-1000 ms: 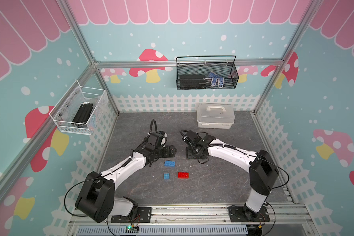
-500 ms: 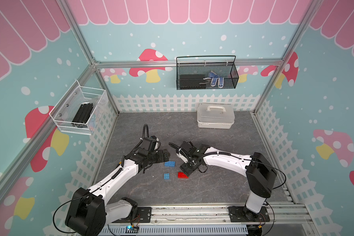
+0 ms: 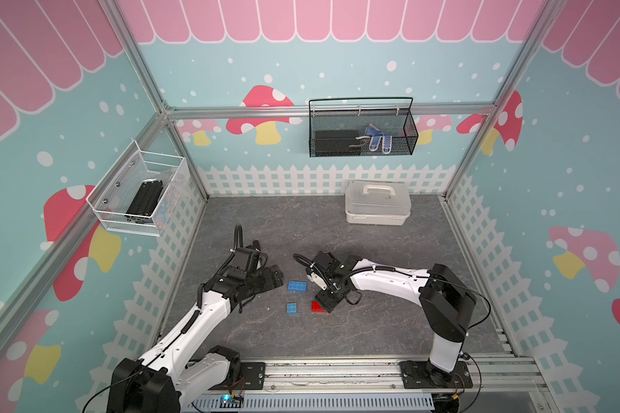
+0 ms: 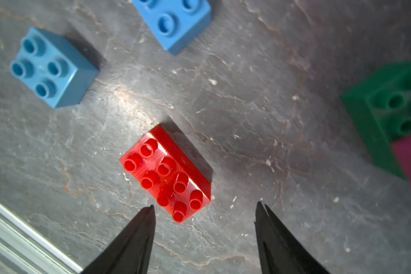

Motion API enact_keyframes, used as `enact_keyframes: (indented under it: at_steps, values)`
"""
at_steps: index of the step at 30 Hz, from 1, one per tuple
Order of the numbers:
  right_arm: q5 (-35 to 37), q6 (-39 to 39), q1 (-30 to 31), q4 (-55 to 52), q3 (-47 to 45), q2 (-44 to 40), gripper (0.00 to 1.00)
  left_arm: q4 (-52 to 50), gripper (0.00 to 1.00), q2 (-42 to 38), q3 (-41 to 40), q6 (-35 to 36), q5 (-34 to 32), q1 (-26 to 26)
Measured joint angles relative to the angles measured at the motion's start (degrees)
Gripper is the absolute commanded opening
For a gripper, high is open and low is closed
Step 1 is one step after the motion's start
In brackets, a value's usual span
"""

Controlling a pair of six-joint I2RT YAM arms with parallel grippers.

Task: Assemble the number 5 with lego
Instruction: Adjust the lego brick at the center of the board.

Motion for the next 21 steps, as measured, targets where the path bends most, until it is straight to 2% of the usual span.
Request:
enact_keyframes:
  at_steps: [6, 9, 15, 21]
  values:
    - [3.06, 19.89, 2.32, 0.55, 0.09, -1.38, 0.82, -0.39, 0.95, -0.61, -0.31, -0.04, -0.11, 0.00]
    - [4.61, 26.29, 3.61, 0.09, 0.94, -0.85, 0.83, -0.37, 0.95, -0.37, -0.31, -0.02, -0.11, -0.13]
    - [6.93, 34.45, 6.47, -0.52, 4.85, 2.05, 0.83, -0.33, 0.95, 0.35, -0.42, -0.17, -0.26, -0.81]
    - [7.76, 38.27, 7.63, -1.14, 6.21, 5.73, 0.82, -0.17, 0.95, 0.57, -2.03, -0.81, -0.33, -1.62]
